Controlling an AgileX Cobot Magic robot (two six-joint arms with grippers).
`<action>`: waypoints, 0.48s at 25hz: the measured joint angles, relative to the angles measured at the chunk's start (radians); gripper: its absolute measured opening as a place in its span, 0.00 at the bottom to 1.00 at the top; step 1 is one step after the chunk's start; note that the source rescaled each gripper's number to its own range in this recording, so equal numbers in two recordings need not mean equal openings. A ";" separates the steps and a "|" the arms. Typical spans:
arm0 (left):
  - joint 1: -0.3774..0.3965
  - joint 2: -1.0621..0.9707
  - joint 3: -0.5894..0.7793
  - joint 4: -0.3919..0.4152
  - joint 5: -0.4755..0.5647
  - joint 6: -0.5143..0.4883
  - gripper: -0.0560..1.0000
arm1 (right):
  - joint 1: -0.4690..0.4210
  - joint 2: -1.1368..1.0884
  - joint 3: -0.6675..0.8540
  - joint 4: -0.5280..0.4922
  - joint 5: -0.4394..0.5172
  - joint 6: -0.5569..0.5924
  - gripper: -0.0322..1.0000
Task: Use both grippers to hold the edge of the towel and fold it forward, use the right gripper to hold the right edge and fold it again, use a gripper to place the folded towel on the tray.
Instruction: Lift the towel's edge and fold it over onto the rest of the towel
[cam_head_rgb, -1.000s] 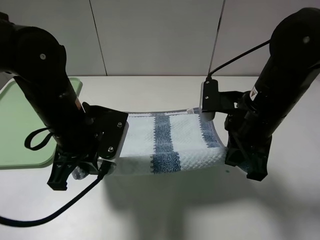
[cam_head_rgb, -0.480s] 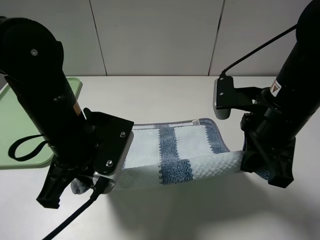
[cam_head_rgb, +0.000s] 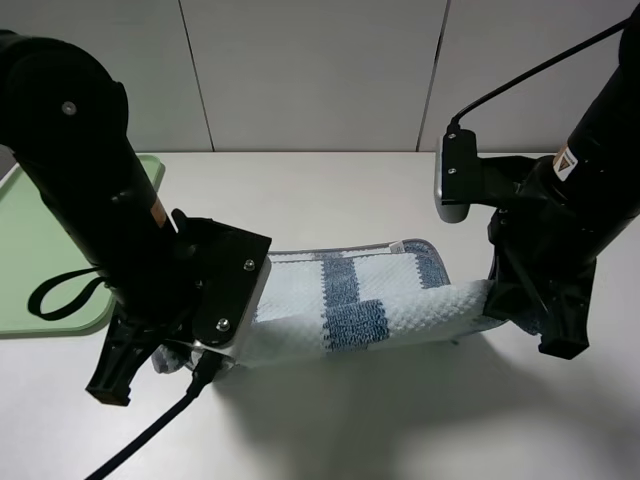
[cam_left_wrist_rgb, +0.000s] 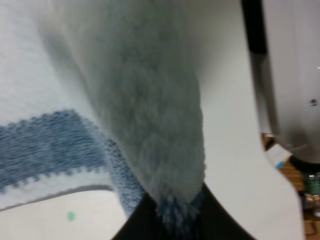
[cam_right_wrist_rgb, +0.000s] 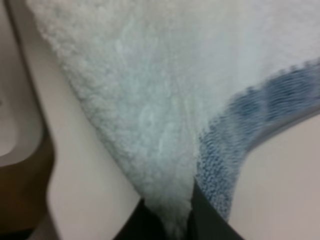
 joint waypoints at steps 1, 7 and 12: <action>0.000 0.000 0.000 0.011 -0.014 -0.004 0.05 | 0.000 0.000 0.000 -0.008 -0.019 0.000 0.03; 0.000 0.000 0.000 0.083 -0.093 -0.044 0.05 | 0.000 0.000 0.000 -0.065 -0.102 0.000 0.03; 0.000 0.000 0.001 0.130 -0.158 -0.069 0.05 | 0.000 0.000 0.000 -0.109 -0.158 0.000 0.03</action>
